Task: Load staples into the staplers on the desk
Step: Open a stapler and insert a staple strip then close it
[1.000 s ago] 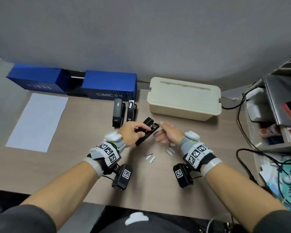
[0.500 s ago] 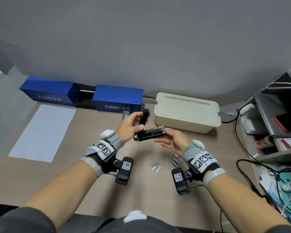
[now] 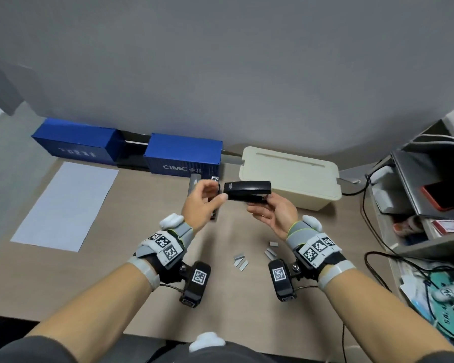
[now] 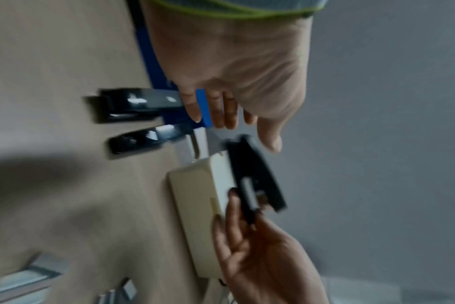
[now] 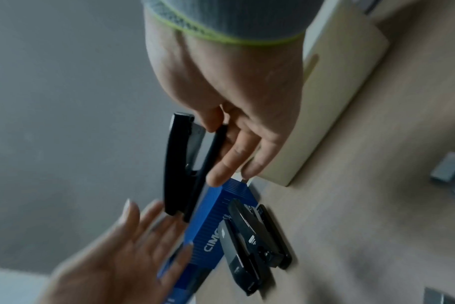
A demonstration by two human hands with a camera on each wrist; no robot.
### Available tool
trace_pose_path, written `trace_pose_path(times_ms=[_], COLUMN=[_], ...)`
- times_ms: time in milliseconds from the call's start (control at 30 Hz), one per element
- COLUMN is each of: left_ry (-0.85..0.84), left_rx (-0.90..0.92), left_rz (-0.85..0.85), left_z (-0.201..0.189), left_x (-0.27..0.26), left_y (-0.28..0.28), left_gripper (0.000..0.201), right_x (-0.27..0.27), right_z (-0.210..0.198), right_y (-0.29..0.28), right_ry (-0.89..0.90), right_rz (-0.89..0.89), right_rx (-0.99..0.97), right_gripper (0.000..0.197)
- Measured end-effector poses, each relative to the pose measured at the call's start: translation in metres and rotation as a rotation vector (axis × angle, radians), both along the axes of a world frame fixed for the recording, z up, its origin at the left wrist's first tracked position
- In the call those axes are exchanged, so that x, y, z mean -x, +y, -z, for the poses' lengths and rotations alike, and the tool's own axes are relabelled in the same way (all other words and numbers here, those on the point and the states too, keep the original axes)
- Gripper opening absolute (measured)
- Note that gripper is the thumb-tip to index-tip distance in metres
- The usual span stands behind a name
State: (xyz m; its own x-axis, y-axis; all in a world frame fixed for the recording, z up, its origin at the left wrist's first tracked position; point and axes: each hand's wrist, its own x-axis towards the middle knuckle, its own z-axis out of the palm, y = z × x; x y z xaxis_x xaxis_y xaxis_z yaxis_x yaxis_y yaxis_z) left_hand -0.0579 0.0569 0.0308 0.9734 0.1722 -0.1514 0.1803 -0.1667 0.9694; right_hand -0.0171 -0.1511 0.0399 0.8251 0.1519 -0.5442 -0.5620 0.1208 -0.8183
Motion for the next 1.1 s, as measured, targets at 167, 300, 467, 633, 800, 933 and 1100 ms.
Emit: trace_pose_path(times_ms=[167, 300, 467, 633, 800, 933, 1100], left_ry=[-0.073, -0.016, -0.006, 0.328, 0.471, 0.476, 0.477], left_rx=[-0.374, -0.376, 0.145, 0.69, 0.828, 0.813, 0.759], left_rz=[0.388, 0.366, 0.031, -0.286, -0.217, -0.271, -0.414], left_z=[-0.013, -0.013, -0.011, 0.012, 0.025, 0.03, 0.046], left_x=[-0.024, -0.028, -0.028, -0.019, -0.004, 0.001, 0.022], left_y=[-0.023, -0.036, -0.02, 0.012, 0.009, 0.01, 0.029], left_gripper=[0.072, 0.033, 0.016, 0.035, 0.044, 0.041, 0.044], right_x=[0.003, 0.001, -0.008, -0.012, -0.004, 0.003, 0.019], right_z=[-0.007, -0.011, 0.001, 0.011, 0.021, 0.039, 0.085], right_y=[0.005, 0.008, -0.007, -0.016, 0.004, 0.009, 0.008], right_ry=[-0.089, -0.109, -0.012, 0.011, 0.023, 0.112, 0.101], right_rz=[-0.19, -0.269, -0.158, -0.057, -0.186, -0.226, -0.404], right_rx=[0.217, 0.23, 0.223, 0.062, 0.059, 0.105, 0.518], right_gripper=[0.026, 0.027, 0.032, 0.031, 0.03, 0.036, 0.017])
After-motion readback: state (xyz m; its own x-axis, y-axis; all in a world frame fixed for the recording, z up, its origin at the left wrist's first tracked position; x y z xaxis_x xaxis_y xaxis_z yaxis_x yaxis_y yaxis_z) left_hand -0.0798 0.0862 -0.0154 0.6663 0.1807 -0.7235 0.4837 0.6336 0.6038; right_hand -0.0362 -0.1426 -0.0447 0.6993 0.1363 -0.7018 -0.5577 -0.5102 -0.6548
